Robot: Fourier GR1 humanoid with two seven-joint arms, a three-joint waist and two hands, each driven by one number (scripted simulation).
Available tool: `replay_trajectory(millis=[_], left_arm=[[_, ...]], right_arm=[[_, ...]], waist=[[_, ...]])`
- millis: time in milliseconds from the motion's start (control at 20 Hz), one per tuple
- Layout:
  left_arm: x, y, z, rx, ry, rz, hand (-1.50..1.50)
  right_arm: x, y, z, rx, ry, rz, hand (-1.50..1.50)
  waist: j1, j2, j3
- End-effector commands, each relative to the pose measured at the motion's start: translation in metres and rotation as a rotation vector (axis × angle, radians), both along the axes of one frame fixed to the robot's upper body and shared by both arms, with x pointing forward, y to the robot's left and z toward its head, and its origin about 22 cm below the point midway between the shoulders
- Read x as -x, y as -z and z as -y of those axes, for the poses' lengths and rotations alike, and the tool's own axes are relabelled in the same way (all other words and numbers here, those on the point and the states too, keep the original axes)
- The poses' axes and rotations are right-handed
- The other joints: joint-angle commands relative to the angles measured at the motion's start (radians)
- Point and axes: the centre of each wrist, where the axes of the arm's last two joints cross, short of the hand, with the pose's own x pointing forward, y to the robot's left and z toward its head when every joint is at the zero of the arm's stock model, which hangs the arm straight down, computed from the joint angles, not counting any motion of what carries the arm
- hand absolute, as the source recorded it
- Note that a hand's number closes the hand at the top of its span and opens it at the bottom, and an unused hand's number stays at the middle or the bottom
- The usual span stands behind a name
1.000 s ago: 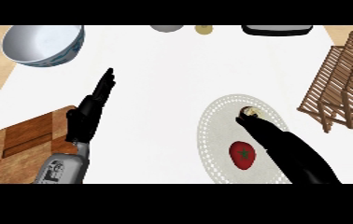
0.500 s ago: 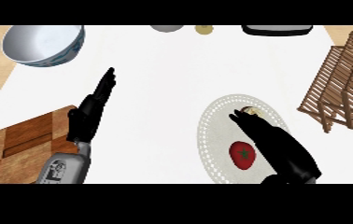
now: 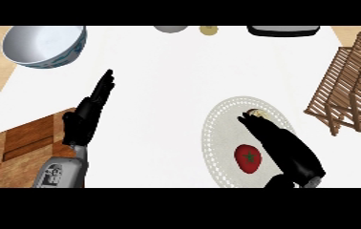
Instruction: Pick the tomato from the placemat and place it in the tiered shelf
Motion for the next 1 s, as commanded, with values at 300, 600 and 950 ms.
replay_trajectory(millis=[300, 600, 950], left_arm=[[-0.013, -0.007, 0.002, -0.002, 0.016, -0.012, 0.0], [-0.013, -0.012, -0.005, -0.013, 0.002, -0.011, 0.0], [0.02, 0.005, -0.007, -0.003, 0.007, 0.007, 0.0]], right_arm=[[-0.005, 0.032, 0.0, 0.006, -0.012, -0.043, -1.5], [0.006, 0.047, 0.016, 0.033, -0.035, -0.046, -1.5], [-0.002, 0.03, -0.003, 0.125, -0.126, 0.007, 1.5]], waist=[[-0.001, 0.0, 0.0], [-0.002, 0.0, 0.0], [0.003, -0.001, 0.0]])
